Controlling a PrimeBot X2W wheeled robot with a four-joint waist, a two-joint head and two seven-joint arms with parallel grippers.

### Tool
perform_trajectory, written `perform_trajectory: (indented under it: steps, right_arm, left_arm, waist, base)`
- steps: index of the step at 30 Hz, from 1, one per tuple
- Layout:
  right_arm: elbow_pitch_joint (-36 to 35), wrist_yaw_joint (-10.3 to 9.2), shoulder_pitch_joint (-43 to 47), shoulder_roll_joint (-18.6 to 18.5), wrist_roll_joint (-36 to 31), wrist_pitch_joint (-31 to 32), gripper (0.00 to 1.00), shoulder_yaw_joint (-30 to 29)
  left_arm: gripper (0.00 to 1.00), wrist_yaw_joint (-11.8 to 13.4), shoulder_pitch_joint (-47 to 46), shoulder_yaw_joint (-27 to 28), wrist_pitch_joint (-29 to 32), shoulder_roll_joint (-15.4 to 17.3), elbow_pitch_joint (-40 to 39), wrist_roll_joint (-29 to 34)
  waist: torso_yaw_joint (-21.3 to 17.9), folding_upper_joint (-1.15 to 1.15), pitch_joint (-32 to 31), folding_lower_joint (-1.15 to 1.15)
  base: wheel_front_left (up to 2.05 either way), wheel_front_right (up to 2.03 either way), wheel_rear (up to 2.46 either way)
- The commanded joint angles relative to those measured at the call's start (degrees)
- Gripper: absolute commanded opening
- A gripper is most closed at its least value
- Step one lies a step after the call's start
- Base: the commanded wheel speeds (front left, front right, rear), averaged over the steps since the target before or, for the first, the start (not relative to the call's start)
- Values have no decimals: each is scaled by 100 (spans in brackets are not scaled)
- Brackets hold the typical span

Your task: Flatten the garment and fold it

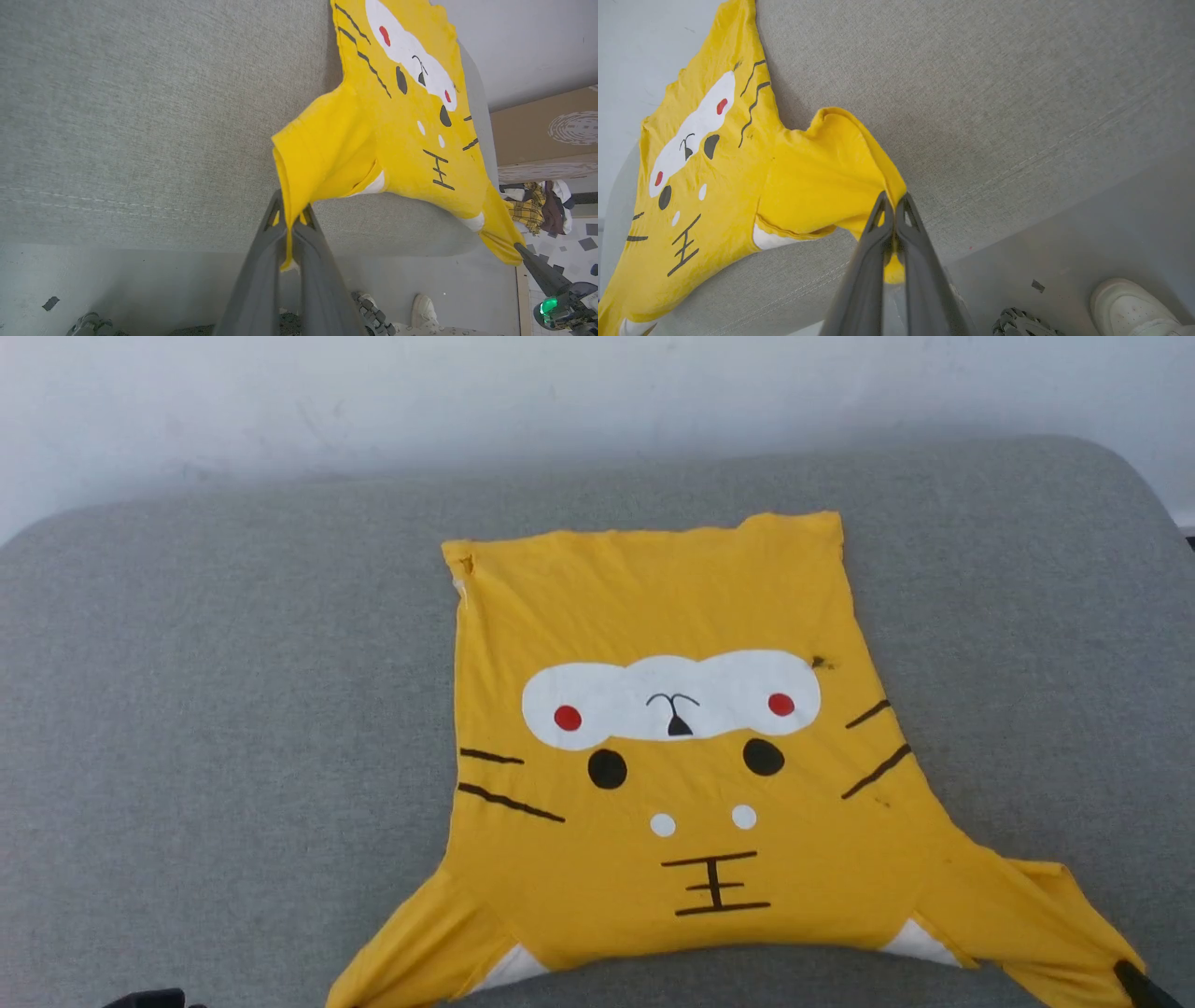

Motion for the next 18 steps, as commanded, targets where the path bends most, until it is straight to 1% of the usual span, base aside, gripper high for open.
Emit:
perform_trajectory:
  steps: [1,5,9,10,11,12,15,18]
  right_arm:
    - [-27,-10,53,6,38,11,0,-21]
    - [28,-10,63,6,39,14,0,81]
    - [127,-10,-9,6,-16,-142,0,209]
    - [147,-10,-47,6,-46,-231,15,223]
    - [162,-10,-79,6,-85,-288,47,260]
    - [165,-10,-101,6,-122,-310,100,308]
    - [70,-10,-202,6,-264,-435,100,352]
    - [-195,-10,-400,6,-449,-553,100,353]
  left_arm:
    - [0,16,64,24,-5,23,-42,-36]
    - [0,-17,-9,-10,-204,-3,-68,152]
    - [0,-89,-303,-74,-624,-130,34,453]
    - [0,-127,-365,-129,-676,-169,70,481]
    - [0,-164,-419,-184,-709,-189,101,515]
    - [0,-198,-470,-229,-739,-208,122,538]
    - [0,-269,-574,-330,-774,-210,132,613]
    - [0,-311,-685,-362,-850,-214,8,684]
  waist:
    - [11,0,-89,0]
    - [36,0,-149,0]
    - [72,0,-131,0]
    - [82,0,-118,0]
    - [93,0,-101,0]
    - [102,0,-83,0]
    - [118,0,-2,0]
    - [136,0,155,0]
  base:
    - [0,0,0]
    - [0,0,0]
    - [0,0,0]
    - [0,0,0]
    - [0,0,0]
    - [0,0,0]
    - [0,0,0]
    - [0,0,0]
